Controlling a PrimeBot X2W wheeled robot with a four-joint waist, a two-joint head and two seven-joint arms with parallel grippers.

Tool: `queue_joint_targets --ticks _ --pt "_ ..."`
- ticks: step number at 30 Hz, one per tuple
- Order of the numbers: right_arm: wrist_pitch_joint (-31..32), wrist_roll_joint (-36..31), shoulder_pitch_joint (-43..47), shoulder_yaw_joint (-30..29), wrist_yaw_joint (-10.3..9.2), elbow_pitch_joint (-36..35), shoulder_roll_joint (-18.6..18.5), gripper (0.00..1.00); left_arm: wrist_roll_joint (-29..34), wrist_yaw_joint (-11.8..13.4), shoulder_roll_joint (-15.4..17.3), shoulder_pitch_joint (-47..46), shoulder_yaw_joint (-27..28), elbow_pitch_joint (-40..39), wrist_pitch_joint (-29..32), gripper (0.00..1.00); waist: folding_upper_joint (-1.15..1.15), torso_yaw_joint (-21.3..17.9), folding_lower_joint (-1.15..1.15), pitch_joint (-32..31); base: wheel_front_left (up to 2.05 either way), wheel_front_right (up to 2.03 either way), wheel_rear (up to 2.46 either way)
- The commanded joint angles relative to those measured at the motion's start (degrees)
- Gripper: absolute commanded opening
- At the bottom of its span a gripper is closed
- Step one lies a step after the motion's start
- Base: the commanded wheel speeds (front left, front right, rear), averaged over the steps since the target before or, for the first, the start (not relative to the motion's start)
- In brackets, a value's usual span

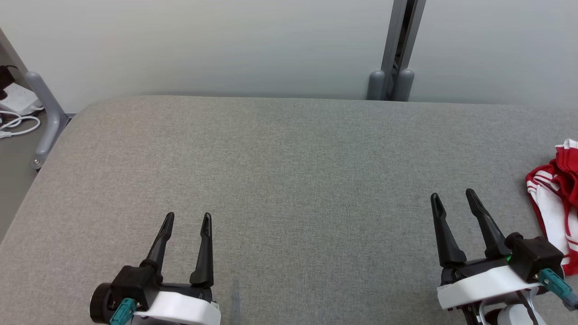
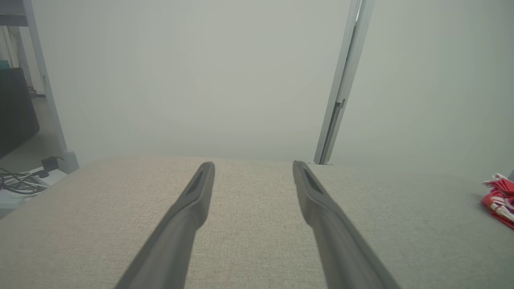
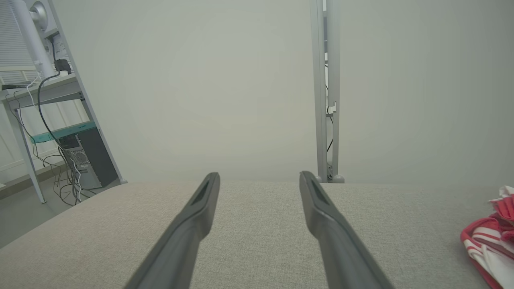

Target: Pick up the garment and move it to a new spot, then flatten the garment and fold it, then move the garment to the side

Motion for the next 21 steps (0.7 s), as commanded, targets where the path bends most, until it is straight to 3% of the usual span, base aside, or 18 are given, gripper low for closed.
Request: queue_joint_targets --ticks 1,21 --pt "-0.30 -0.19 0.53 -0.17 -0.03 -0.26 -0.07 1.00 -0.38 -0.34 0.23 -0.02 0.30 0.21 0.03 1.00 0.00 0.02 0.00 0.01 0.00 0.00 0.00" --pt "-0.30 -0.41 -0.46 -0.26 -0.03 -0.08 0.04 1.00 -4.78 -1.78 0.23 0.07 1.36 -0.76 0.03 1.00 0.00 -0.89 0.00 0.68 0.00 0.00 0.00"
